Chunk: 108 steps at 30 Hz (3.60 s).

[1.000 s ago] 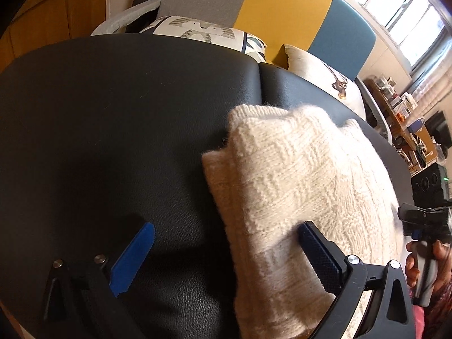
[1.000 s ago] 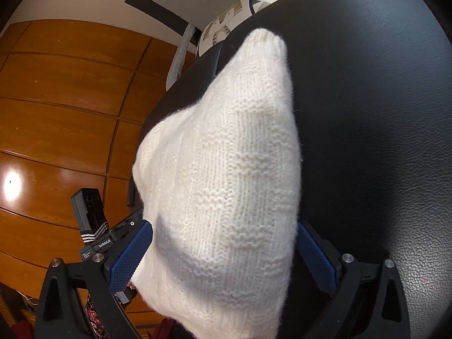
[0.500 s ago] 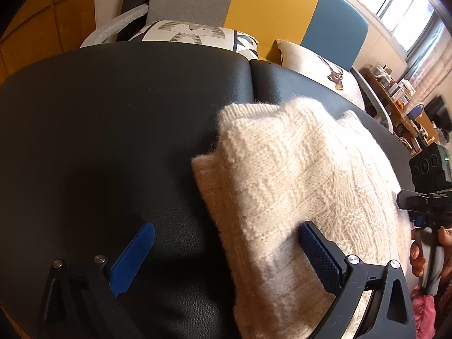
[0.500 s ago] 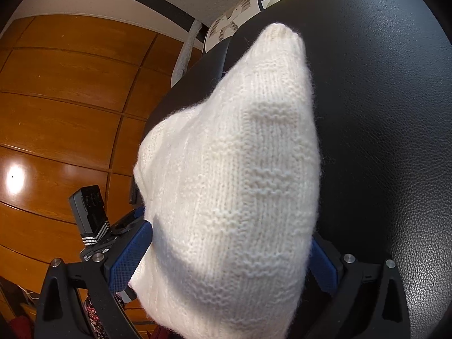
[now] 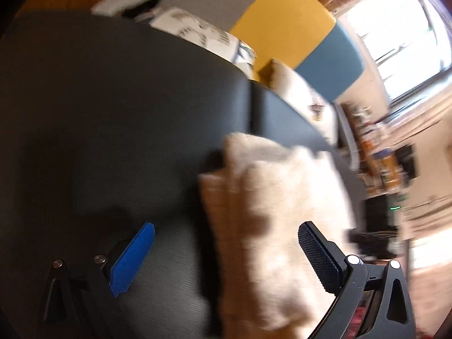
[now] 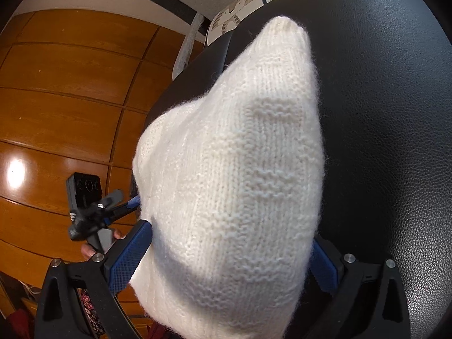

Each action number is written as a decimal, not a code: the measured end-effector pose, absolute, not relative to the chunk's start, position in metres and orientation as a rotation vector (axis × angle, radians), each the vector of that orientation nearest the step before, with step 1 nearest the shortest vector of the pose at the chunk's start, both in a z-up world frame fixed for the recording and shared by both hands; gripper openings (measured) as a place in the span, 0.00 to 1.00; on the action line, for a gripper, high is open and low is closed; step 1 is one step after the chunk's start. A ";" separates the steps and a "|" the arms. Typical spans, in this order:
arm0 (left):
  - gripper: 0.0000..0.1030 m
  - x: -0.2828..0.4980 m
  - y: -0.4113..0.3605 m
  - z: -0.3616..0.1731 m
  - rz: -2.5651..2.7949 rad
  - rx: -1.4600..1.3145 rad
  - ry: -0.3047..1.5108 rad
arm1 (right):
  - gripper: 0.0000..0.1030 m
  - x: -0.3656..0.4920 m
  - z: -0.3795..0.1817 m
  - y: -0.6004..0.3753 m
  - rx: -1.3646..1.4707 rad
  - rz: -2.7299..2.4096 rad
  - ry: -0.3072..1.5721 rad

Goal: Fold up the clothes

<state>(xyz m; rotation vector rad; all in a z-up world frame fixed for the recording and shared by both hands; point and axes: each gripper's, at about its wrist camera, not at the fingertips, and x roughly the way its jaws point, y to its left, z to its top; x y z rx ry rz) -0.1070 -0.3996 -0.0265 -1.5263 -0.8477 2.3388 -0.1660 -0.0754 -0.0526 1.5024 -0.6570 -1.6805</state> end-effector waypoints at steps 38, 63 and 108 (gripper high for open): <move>0.37 -0.064 -0.315 -0.045 2.484 -1.350 -0.659 | 0.54 -0.170 -0.009 -0.138 1.371 -1.958 -0.557; 0.34 0.050 -0.513 -0.016 3.163 -1.189 -1.028 | 0.52 -0.257 0.054 -0.488 1.114 -1.640 0.063; 0.36 0.043 -0.465 -0.068 3.421 -1.315 -0.170 | 0.27 -0.195 -0.035 -0.434 0.983 -1.813 0.260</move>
